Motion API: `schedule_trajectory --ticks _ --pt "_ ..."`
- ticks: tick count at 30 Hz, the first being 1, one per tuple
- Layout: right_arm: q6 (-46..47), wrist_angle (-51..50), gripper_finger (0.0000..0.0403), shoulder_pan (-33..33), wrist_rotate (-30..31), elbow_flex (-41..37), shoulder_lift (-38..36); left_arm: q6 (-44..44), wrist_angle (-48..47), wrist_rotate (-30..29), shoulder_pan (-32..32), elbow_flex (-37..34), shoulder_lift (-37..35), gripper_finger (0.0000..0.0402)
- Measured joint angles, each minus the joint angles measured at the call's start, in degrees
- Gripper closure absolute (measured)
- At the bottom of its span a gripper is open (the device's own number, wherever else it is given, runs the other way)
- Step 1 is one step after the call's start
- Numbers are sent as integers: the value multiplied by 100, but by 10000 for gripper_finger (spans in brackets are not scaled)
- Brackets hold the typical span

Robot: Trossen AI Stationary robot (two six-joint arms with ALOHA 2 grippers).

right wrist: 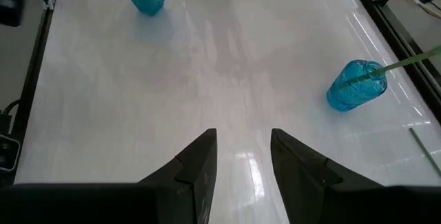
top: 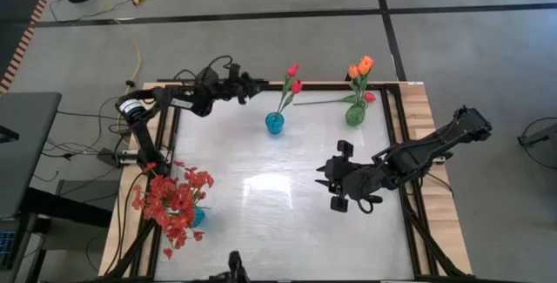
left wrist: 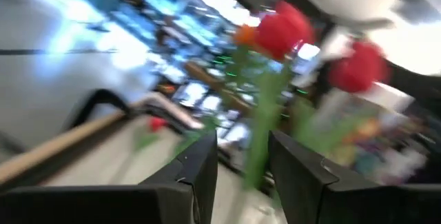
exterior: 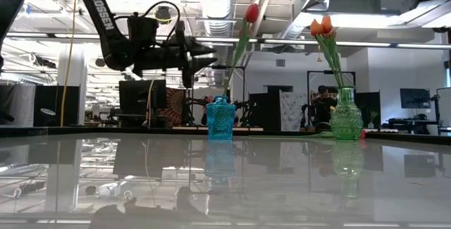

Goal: Sort flowers into vase by color
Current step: Put the red tulip into the top blue vase

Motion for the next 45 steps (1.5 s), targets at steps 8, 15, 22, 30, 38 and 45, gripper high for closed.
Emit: schedule_trajectory --ticks 8,15,22,30,38,45 --pt "174 35 241 0 11 -1 0 1378 -3703 -1116 135 1174 -213 285" --pt "372 26 241 0 9 -1 0 3143 -6637 -1928 -238 3173 332 285" --pt "883 2 241 49 2 0 0 2980 -7097 -2088 -215 4032 1001 285" --pt "1198 -17 241 96 0 1 0 2199 -7684 -2097 -162 4795 1577 281" --pt "1221 98 241 96 -7 0 0 1502 -7699 -2835 -149 4832 1601 281" --pt "1214 172 241 92 -7 1 0 893 -7707 -3373 -112 4832 1601 282"
